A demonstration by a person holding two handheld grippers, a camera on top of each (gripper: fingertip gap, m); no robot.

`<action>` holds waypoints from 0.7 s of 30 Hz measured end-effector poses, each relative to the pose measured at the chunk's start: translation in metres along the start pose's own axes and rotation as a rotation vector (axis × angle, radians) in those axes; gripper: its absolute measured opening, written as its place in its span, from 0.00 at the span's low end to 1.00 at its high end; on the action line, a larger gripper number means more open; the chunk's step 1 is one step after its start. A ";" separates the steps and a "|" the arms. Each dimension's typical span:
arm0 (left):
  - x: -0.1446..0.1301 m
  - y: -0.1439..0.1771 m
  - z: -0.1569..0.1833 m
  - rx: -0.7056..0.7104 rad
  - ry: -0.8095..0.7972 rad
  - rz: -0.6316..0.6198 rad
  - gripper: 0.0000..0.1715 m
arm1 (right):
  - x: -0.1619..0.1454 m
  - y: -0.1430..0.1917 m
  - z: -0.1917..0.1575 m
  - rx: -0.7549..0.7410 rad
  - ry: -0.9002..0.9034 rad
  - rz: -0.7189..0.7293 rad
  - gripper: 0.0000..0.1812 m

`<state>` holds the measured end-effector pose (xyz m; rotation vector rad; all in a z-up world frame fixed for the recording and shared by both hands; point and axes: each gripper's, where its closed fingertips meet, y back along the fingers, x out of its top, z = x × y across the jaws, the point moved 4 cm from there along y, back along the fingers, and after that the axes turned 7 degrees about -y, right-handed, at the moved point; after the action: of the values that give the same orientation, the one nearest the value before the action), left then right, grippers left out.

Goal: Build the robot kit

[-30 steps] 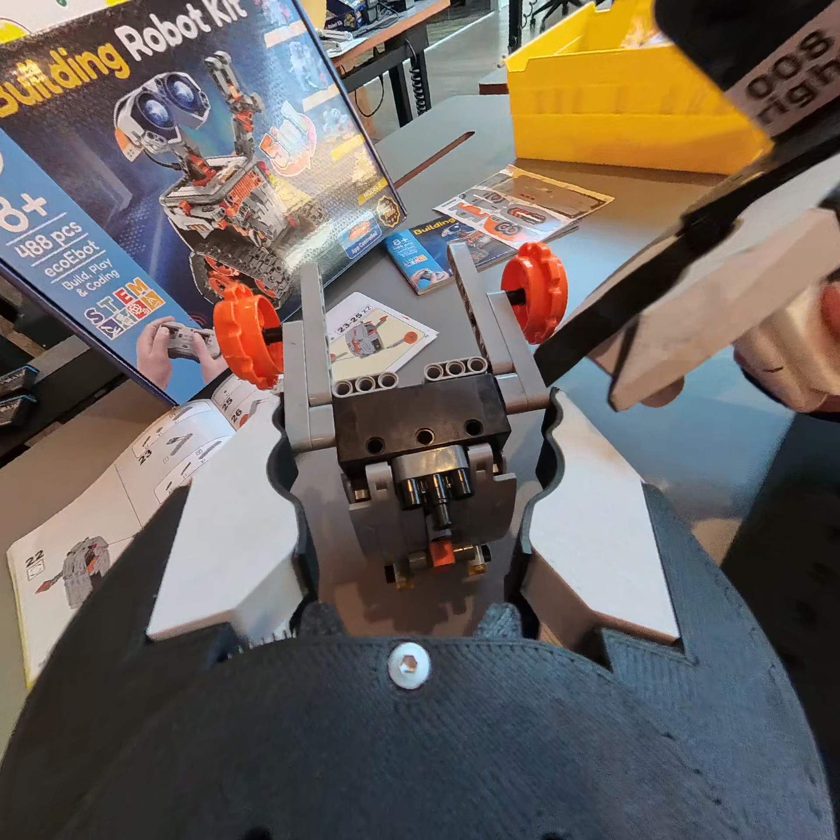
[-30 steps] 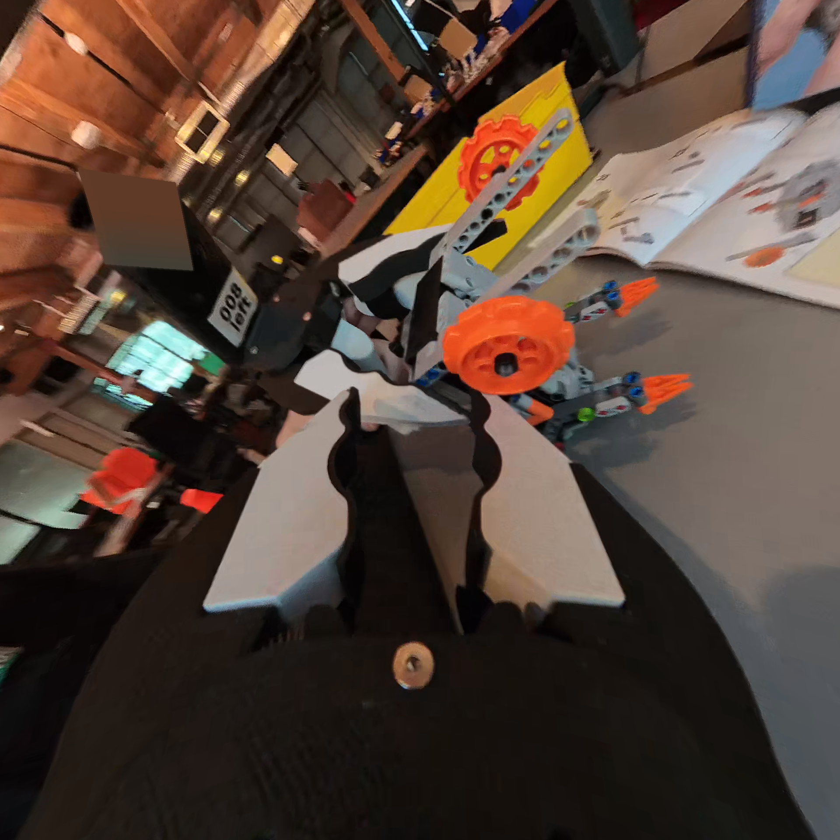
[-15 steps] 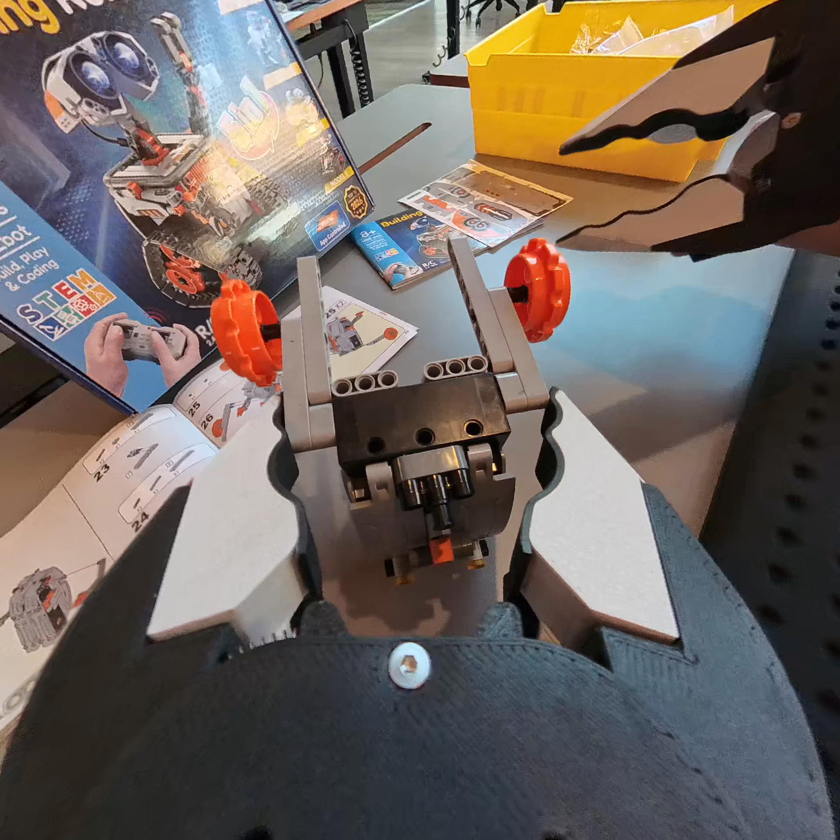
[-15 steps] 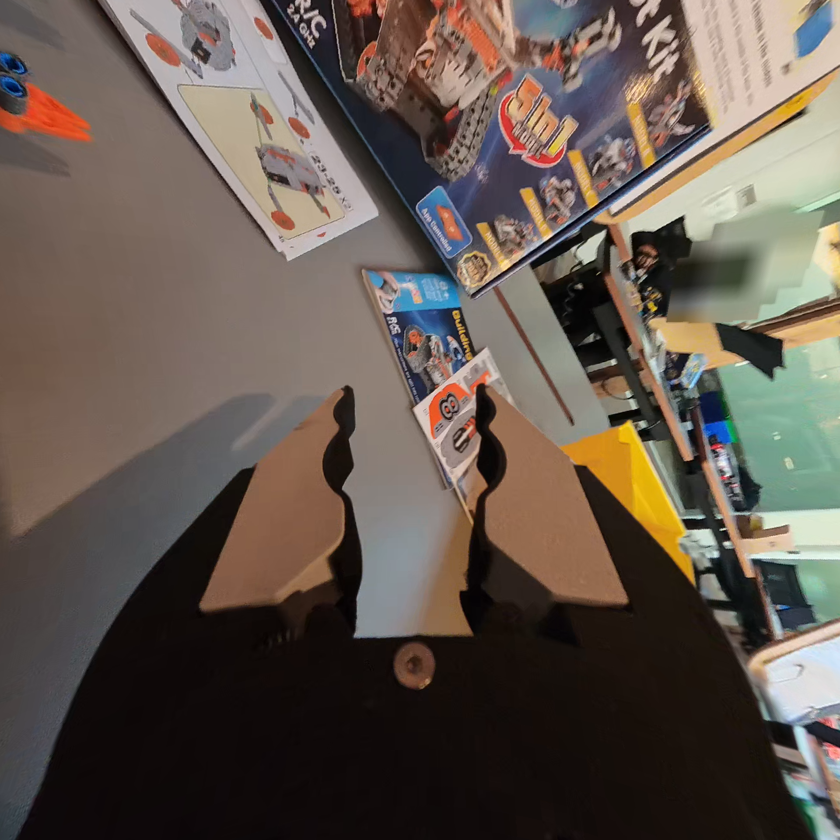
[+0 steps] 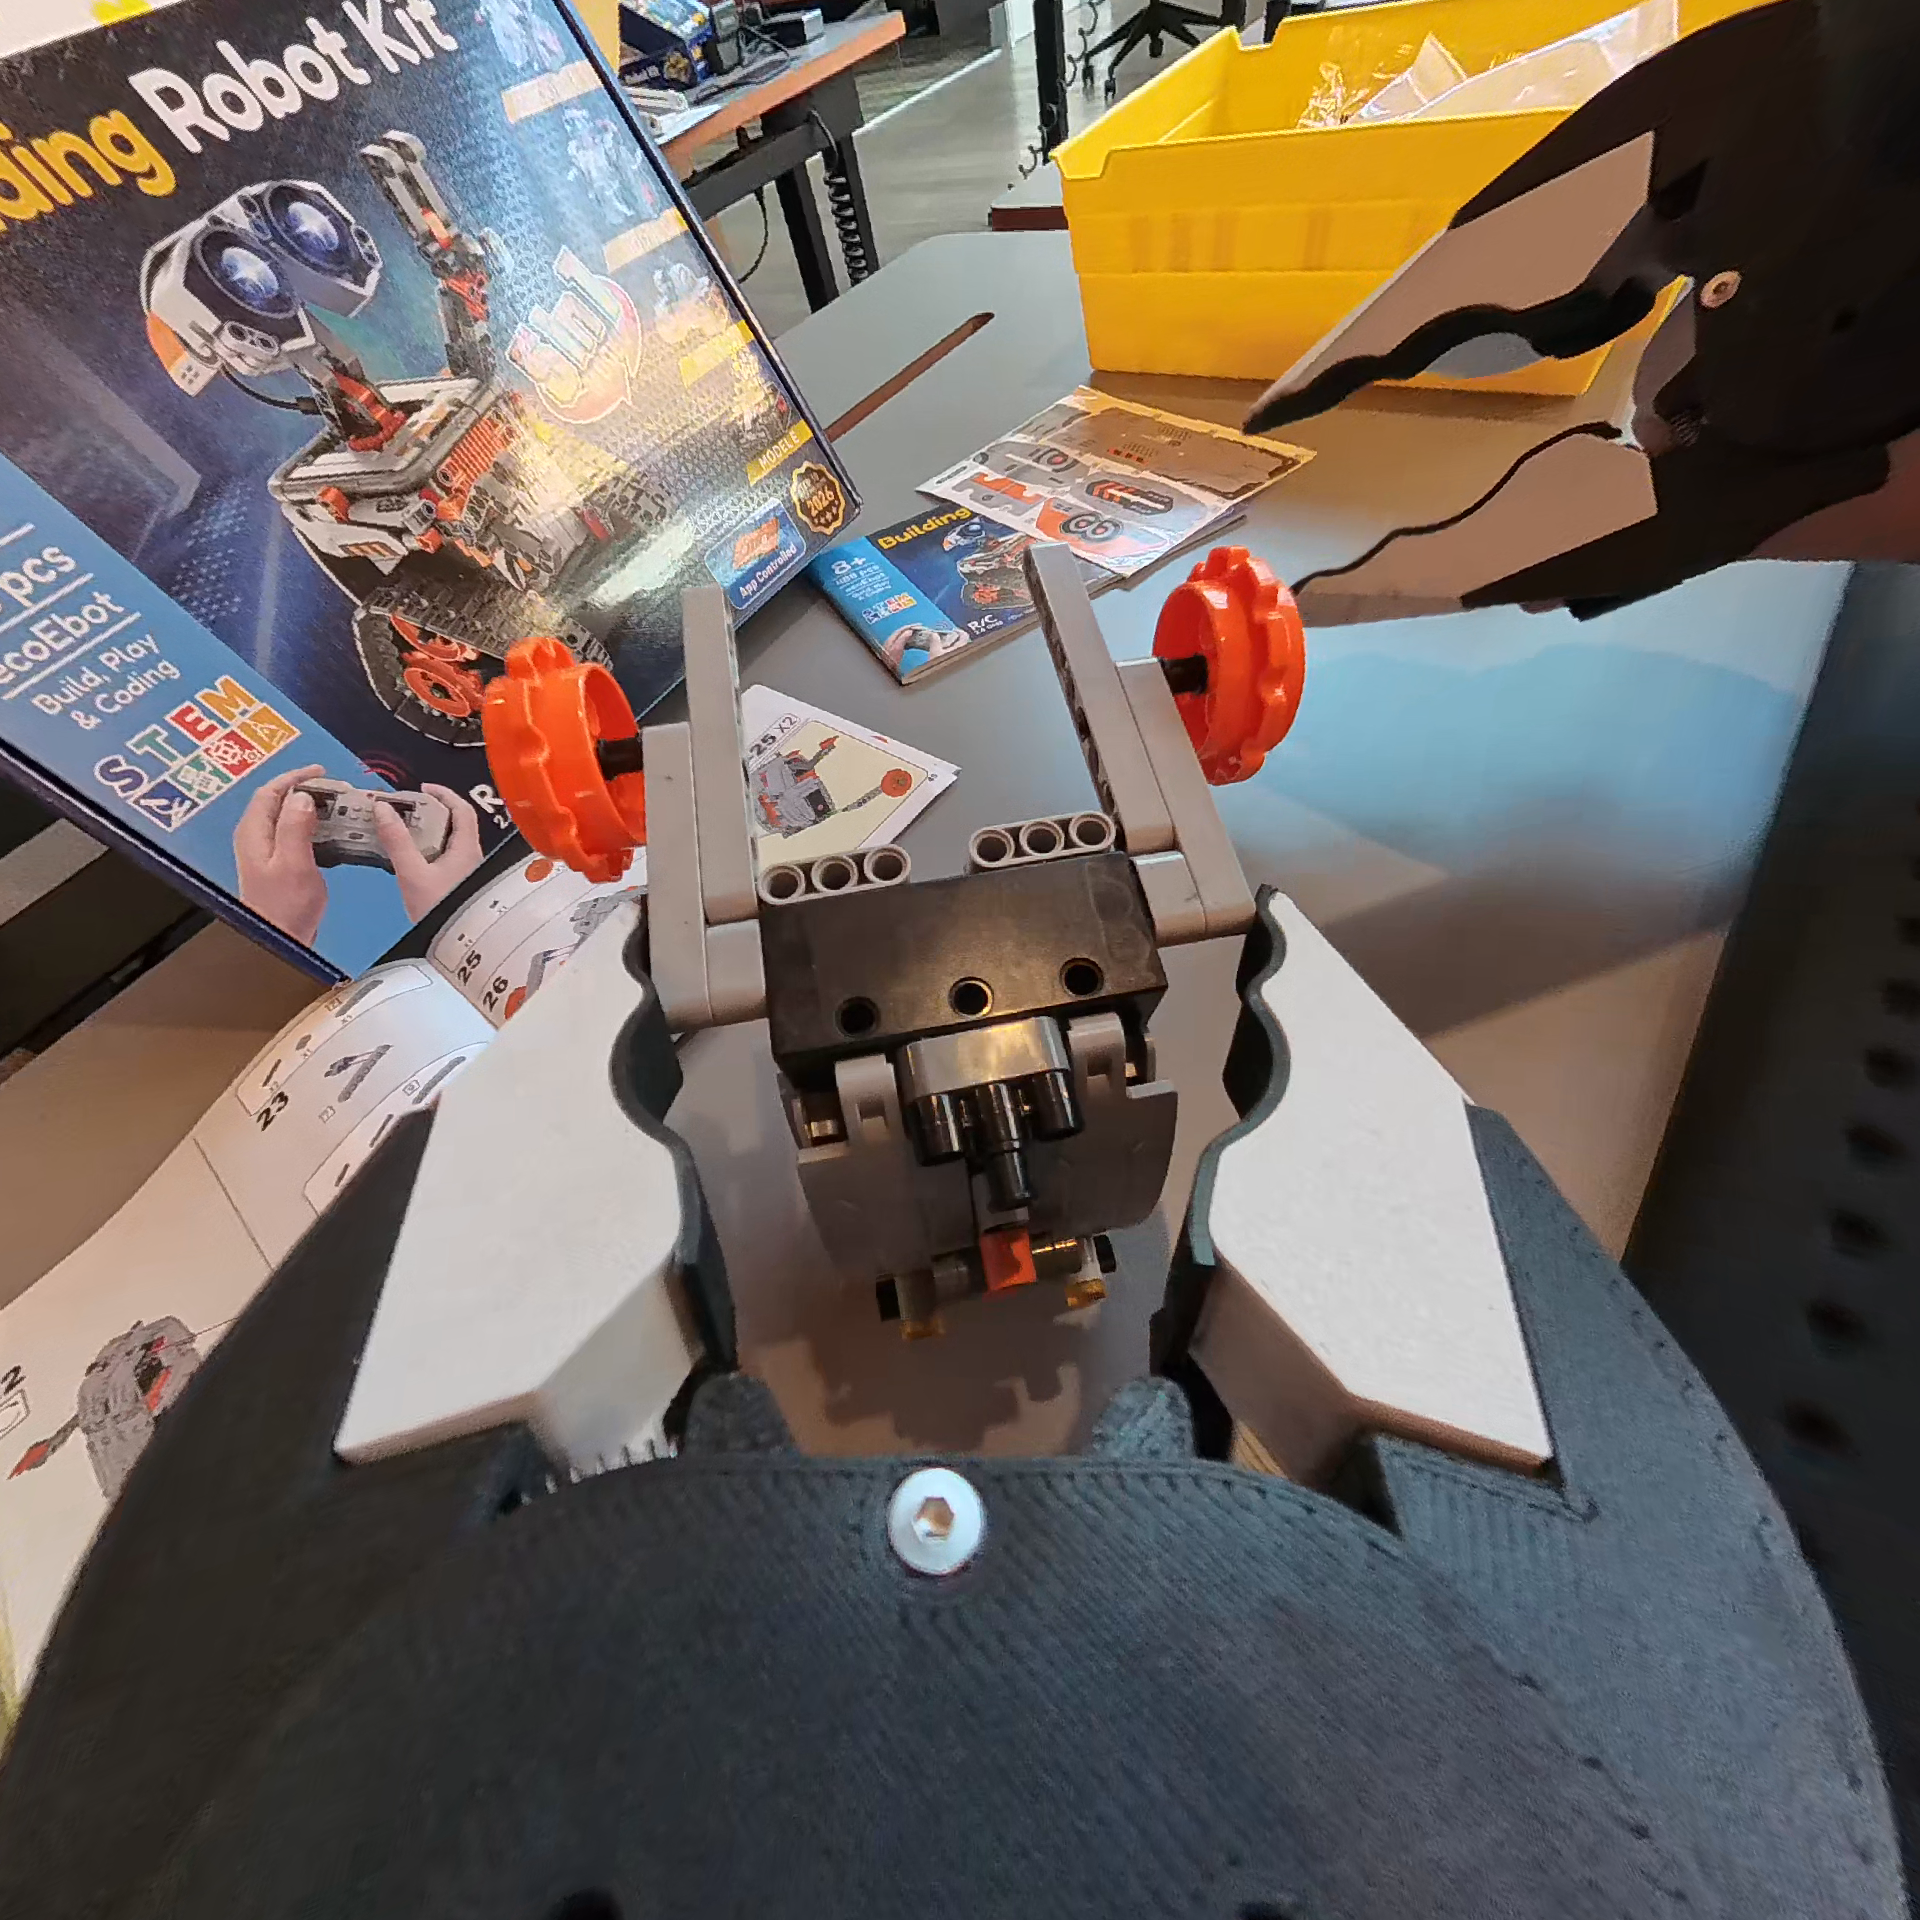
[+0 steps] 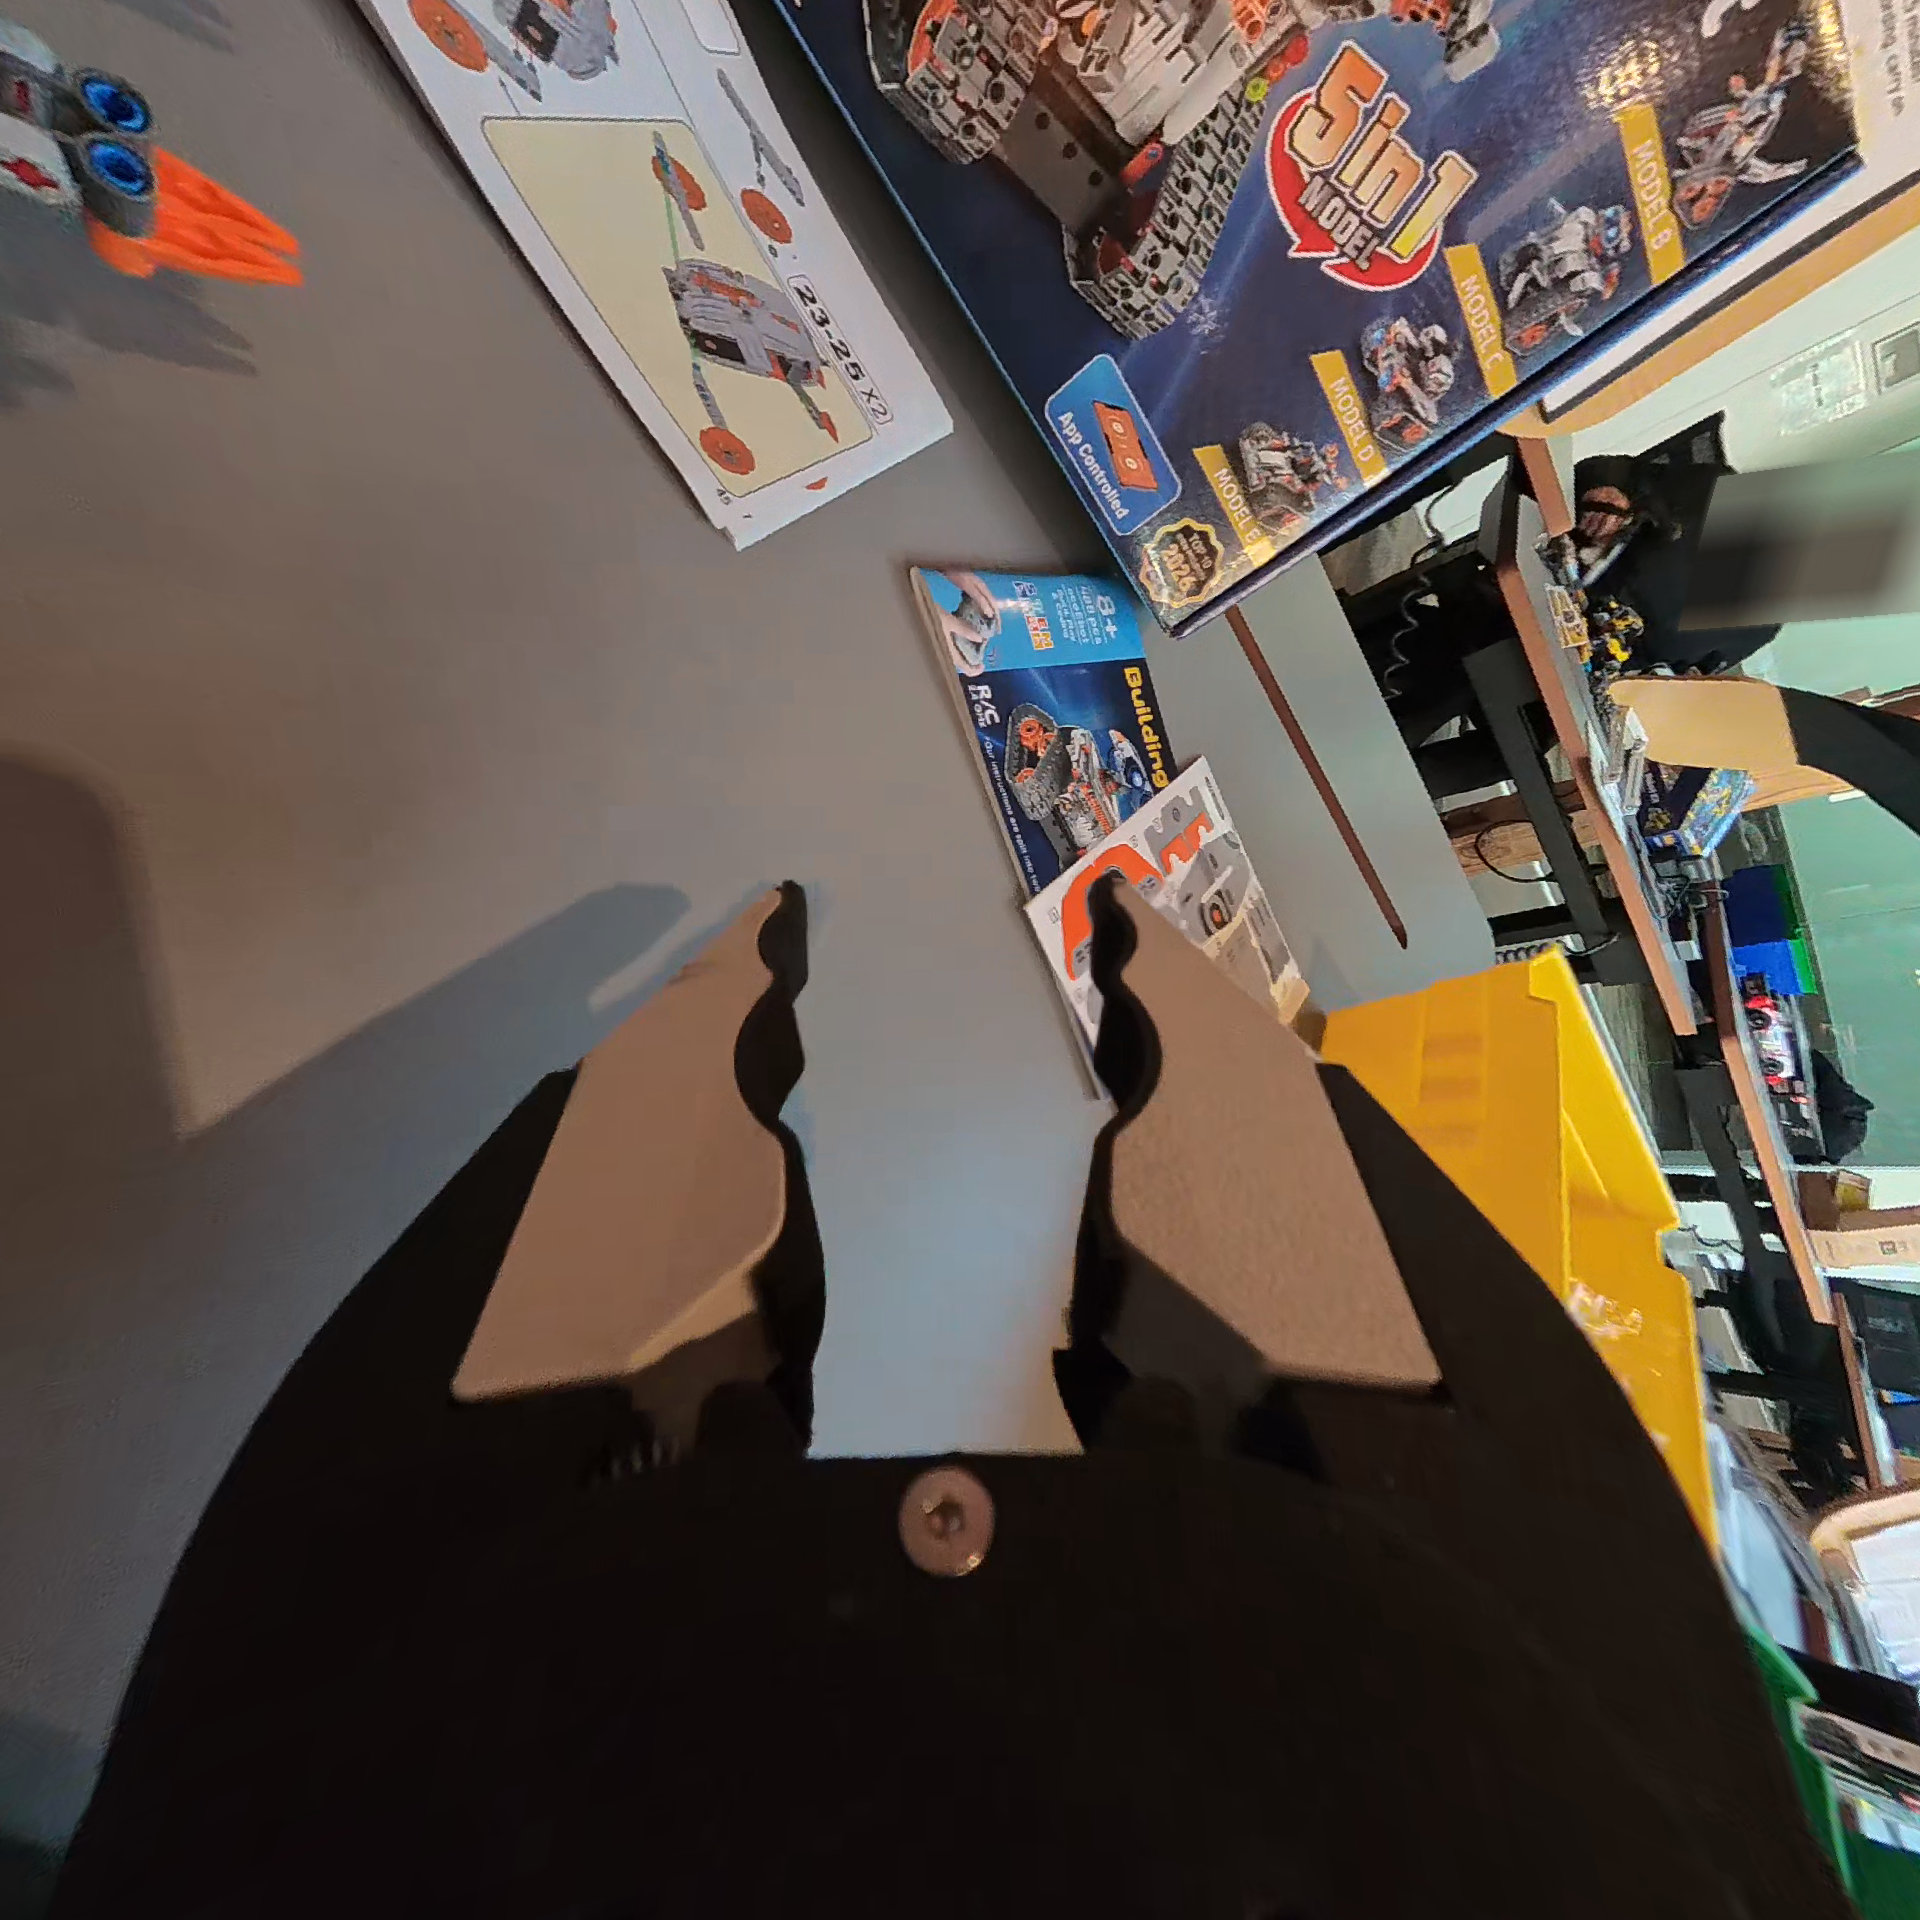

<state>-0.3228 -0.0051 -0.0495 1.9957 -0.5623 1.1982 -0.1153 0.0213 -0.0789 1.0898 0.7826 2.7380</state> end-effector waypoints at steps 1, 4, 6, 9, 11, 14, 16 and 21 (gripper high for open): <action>0.000 0.001 0.000 0.003 0.002 0.002 0.63 | 0.000 0.000 -0.003 0.024 -0.016 0.003 0.30; -0.003 0.006 -0.001 0.014 0.026 0.012 0.63 | -0.002 -0.001 -0.014 0.122 -0.094 0.025 0.33; -0.006 0.012 -0.003 0.022 0.057 0.024 0.63 | -0.003 0.000 -0.025 0.202 -0.155 0.044 0.37; -0.014 0.025 -0.004 0.032 0.112 0.054 0.63 | -0.004 0.003 -0.037 0.286 -0.196 0.102 0.38; -0.019 0.032 -0.006 0.034 0.153 0.083 0.63 | -0.002 0.007 -0.043 0.312 -0.200 0.162 0.38; -0.024 0.038 -0.008 0.025 0.188 0.101 0.63 | 0.005 0.012 -0.053 0.366 -0.205 0.223 0.38; -0.025 0.038 -0.008 0.021 0.192 0.099 0.63 | 0.011 0.013 -0.060 0.402 -0.214 0.246 0.38; -0.022 0.036 -0.004 0.020 0.134 0.091 0.63 | 0.033 0.027 -0.076 0.543 -0.259 0.365 0.38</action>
<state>-0.3597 -0.0253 -0.0544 1.9073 -0.5807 1.3862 -0.1878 -0.0262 -0.0919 1.8056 1.4571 2.6238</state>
